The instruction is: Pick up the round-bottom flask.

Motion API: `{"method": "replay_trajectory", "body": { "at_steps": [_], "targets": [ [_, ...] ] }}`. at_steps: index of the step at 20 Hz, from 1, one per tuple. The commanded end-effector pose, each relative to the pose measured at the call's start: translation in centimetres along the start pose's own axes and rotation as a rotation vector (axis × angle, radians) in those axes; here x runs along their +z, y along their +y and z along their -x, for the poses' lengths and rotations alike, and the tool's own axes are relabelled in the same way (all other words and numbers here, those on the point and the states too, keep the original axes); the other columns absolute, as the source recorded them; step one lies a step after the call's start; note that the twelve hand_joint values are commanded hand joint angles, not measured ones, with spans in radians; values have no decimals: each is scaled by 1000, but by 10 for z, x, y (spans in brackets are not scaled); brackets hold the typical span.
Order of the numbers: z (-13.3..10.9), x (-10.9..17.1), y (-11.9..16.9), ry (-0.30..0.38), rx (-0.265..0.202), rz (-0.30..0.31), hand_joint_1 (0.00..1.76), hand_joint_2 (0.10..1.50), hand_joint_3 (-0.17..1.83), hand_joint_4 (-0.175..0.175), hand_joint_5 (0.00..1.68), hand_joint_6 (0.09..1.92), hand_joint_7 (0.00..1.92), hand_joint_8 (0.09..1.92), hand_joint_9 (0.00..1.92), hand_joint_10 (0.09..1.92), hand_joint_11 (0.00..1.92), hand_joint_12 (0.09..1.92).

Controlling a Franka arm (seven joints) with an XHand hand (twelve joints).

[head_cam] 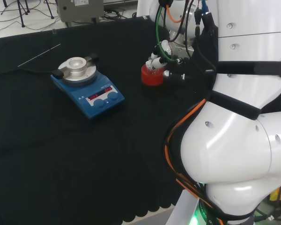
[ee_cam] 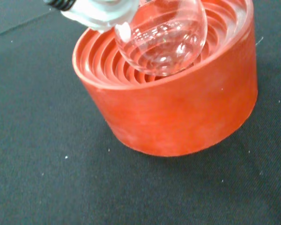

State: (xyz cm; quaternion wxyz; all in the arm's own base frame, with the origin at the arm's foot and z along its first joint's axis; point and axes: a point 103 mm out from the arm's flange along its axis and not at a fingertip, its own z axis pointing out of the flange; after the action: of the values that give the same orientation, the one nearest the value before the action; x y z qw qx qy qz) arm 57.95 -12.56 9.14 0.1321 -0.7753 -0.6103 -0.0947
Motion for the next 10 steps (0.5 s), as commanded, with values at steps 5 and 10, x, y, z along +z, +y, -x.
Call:
{"method": "replay_trajectory", "body": {
  "at_steps": [5, 10],
  "targets": [
    [-7, -17, 0, 31, -4, 36, 1036, 830, 598, 144, 985, 1139, 397, 583, 504, 625, 66, 1349],
    [-18, -31, 1, 78, -4, -11, 1055, 749, 718, 154, 1032, 1114, 399, 583, 509, 627, 82, 1350]
  ]
}}
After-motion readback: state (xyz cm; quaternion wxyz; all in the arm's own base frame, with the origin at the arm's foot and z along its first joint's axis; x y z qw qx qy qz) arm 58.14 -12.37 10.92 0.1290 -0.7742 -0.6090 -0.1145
